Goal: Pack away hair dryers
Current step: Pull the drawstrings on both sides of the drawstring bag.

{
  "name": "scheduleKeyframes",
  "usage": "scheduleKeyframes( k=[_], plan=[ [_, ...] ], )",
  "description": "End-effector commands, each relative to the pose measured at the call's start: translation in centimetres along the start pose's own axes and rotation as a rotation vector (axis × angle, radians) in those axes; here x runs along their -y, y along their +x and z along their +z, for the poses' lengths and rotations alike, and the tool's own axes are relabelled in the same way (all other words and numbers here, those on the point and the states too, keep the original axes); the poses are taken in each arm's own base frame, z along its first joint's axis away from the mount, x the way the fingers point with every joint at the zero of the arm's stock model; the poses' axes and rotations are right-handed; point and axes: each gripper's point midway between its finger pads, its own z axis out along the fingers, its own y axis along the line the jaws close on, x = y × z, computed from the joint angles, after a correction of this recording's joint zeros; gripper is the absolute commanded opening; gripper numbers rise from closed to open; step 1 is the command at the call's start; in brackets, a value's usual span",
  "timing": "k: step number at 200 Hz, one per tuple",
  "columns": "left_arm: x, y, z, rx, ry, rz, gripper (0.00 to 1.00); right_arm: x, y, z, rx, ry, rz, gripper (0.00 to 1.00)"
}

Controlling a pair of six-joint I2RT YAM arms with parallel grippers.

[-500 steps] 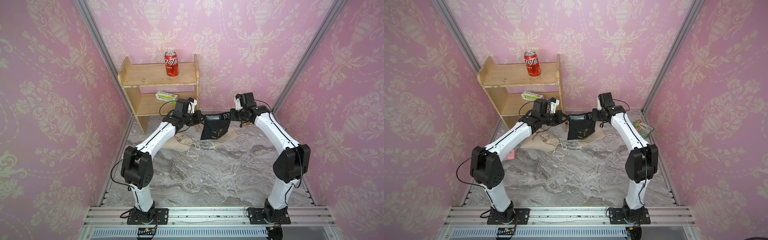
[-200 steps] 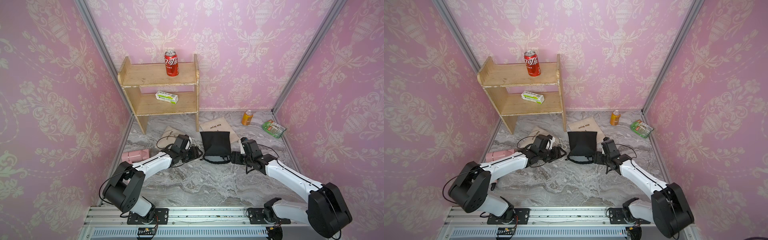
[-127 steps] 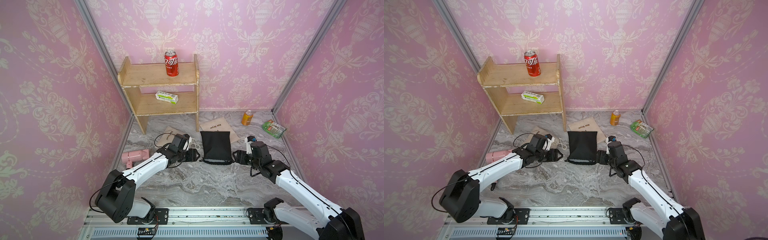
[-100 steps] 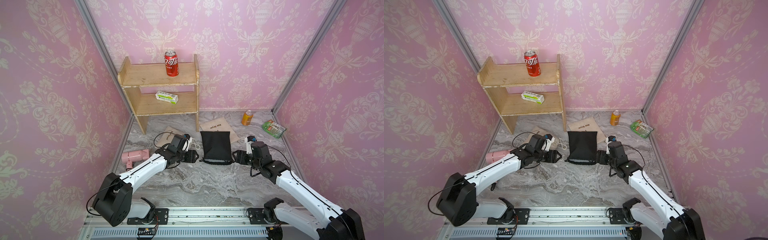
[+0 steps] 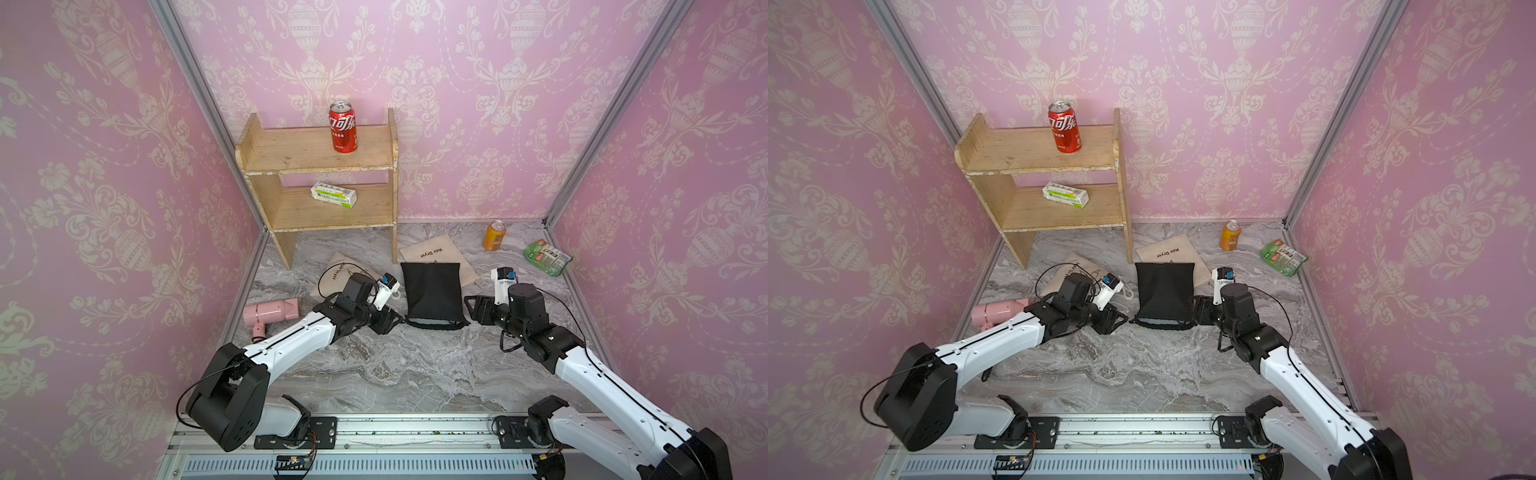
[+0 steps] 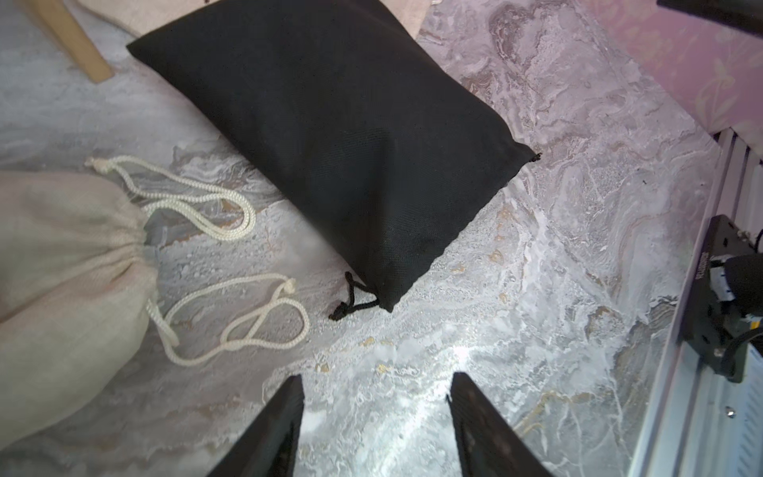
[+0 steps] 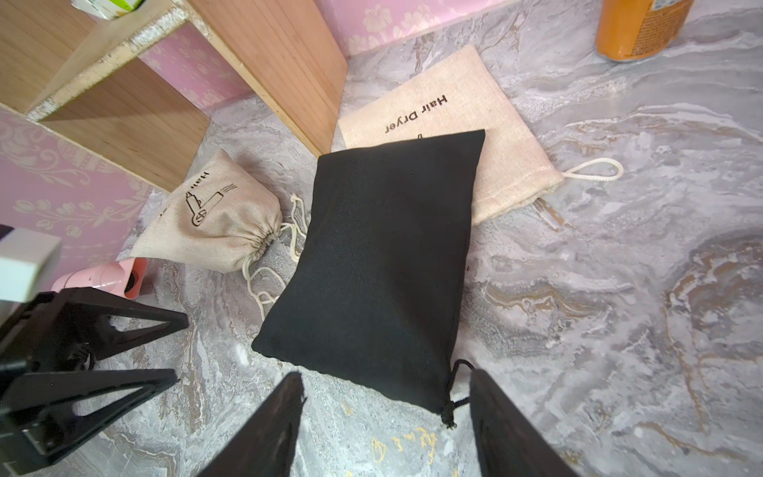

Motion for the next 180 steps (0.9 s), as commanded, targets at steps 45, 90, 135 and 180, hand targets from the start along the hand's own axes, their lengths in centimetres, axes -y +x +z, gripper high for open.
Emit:
scheduleKeyframes(
  k=[45, 90, 135, 180],
  plan=[
    [-0.1, 2.7, 4.7, 0.034, 0.053, 0.266, 0.51, -0.1, -1.7, -0.4, 0.095, -0.018, -0.039, 0.63],
    [-1.1, 3.3, 6.2, 0.053, 0.021, 0.287, 0.49, 0.4, -1.6, -0.3, 0.099, -0.015, -0.031, 0.62],
    [-1.5, 3.4, 6.8, 0.053, 0.006, 0.295, 0.49, 0.7, -1.9, -0.5, 0.108, -0.019, -0.023, 0.62],
    [-1.6, 3.4, 7.7, 0.025, 0.029, 0.302, 0.46, 0.6, -2.0, -0.6, 0.111, -0.025, -0.018, 0.62]
  ],
)
